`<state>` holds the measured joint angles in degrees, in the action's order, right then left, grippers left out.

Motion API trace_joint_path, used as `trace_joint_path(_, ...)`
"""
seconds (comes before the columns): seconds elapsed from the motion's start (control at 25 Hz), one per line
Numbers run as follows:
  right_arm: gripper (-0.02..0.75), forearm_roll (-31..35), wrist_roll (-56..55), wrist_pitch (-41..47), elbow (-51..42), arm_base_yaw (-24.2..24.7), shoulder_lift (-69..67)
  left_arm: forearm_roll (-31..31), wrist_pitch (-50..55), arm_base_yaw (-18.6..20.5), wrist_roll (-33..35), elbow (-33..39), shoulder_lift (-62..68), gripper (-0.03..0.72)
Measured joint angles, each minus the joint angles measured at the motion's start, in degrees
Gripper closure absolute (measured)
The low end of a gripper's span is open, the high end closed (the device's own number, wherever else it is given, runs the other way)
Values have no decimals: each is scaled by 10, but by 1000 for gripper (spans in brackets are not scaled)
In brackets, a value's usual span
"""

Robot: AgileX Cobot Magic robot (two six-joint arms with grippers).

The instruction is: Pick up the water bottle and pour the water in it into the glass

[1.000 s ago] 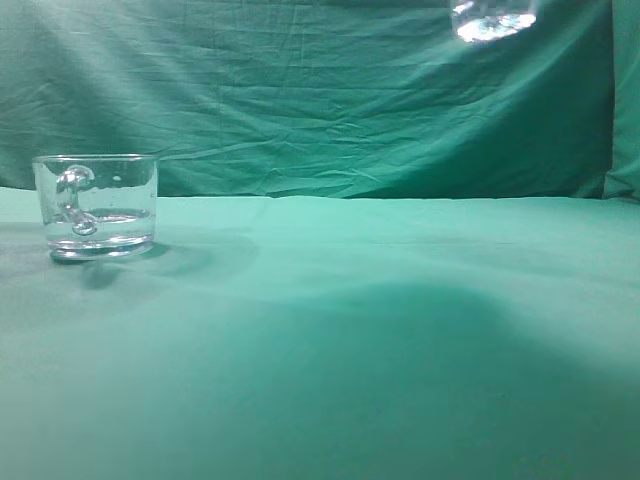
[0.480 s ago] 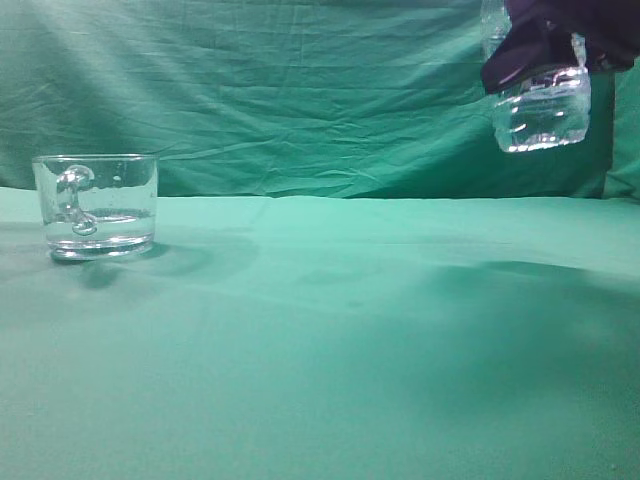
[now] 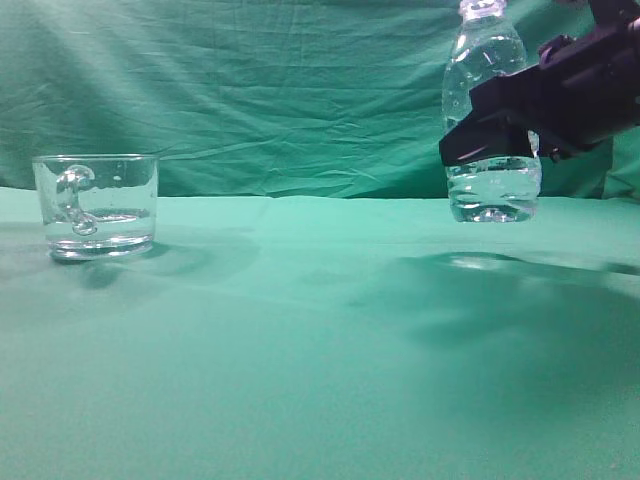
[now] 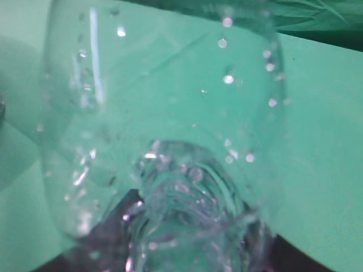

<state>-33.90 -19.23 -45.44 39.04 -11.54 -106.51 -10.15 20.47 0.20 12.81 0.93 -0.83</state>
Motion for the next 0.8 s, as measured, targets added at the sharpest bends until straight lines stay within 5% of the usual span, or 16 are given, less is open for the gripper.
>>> trace_joint_path(0.68,461,8,1,-10,0,0,-27,0,0,0,0,0,0,688)
trace_joint_path(0.8,402,8,1,-10,0,0,-27,0,0,0,0,0,0,688)
